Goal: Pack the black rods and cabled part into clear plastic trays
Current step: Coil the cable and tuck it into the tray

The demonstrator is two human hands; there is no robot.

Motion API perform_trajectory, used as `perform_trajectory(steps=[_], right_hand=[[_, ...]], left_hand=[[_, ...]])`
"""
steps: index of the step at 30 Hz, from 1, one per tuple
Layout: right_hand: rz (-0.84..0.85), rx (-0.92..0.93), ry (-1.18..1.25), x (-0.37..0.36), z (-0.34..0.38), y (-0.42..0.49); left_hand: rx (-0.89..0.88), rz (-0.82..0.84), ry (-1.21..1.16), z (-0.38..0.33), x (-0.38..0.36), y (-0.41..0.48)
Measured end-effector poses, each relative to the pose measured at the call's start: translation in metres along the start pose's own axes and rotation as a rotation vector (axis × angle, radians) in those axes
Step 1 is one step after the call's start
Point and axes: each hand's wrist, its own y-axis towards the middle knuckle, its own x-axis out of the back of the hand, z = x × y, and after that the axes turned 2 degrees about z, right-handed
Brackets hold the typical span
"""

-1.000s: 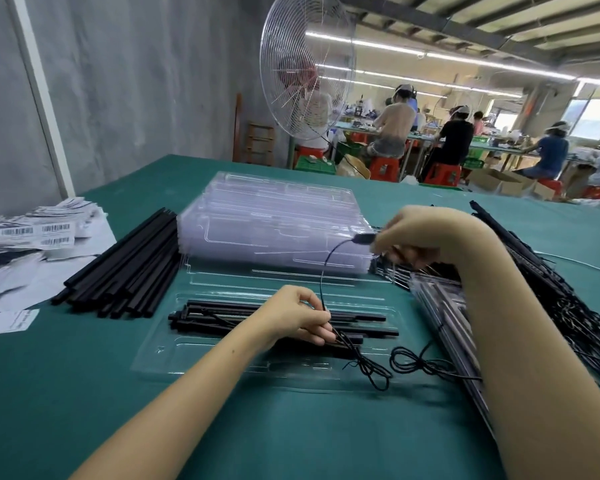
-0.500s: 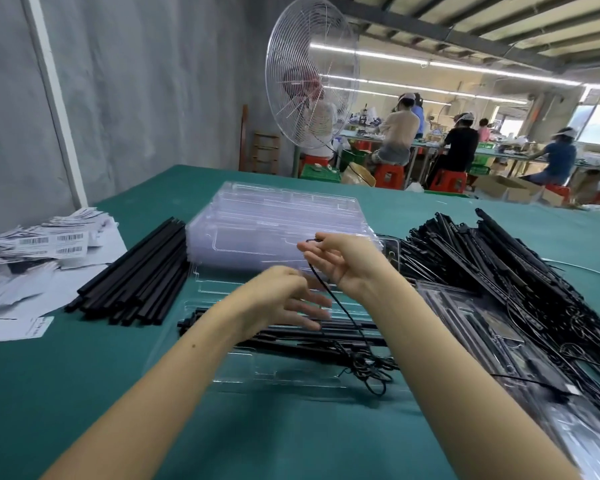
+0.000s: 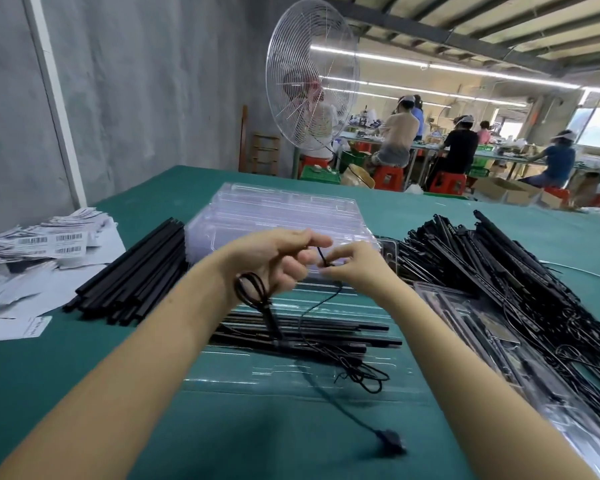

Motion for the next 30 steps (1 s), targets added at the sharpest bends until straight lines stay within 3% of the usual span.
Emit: perform_trajectory(steps=[3,5,7,10,15,21,27,30], right_hand=[[0.022,0.087,-0.152,0.004,-0.005,0.004],[0.12,0.043,-0.097,0.015,-0.01,0.004],[0.274,-0.016,0.032,0.027,-0.011,0.0],[0.442,0.004,-0.024,0.037,-0.007,-0.008],[0.433,0.036,-0.067,0.049,0.01,-0.014],[0.427,-0.157,-0.725,0.067,0.023,-0.013],[0.448,-0.277,-0.663,0.099,-0.004,-0.023],[0.384,-0.364,-0.726,0.097,-0.018,-0.023]], left_hand=[[0.126,0.094,0.265,-0.026,0.026,-0.015],[0.187,0.073,0.545,-0.04,0.047,-0.033],[0.267,-0.016,0.877,-0.055,0.064,-0.054],[0.395,-0.186,1.208,-0.075,0.086,-0.081],[0.519,-0.532,1.274,-0.078,0.097,-0.088],[0.528,-0.9,1.419,-0.069,0.101,-0.085],[0.306,-0.926,1.665,-0.107,0.113,-0.116],[0.322,-0.895,1.889,-0.084,0.106,-0.104]])
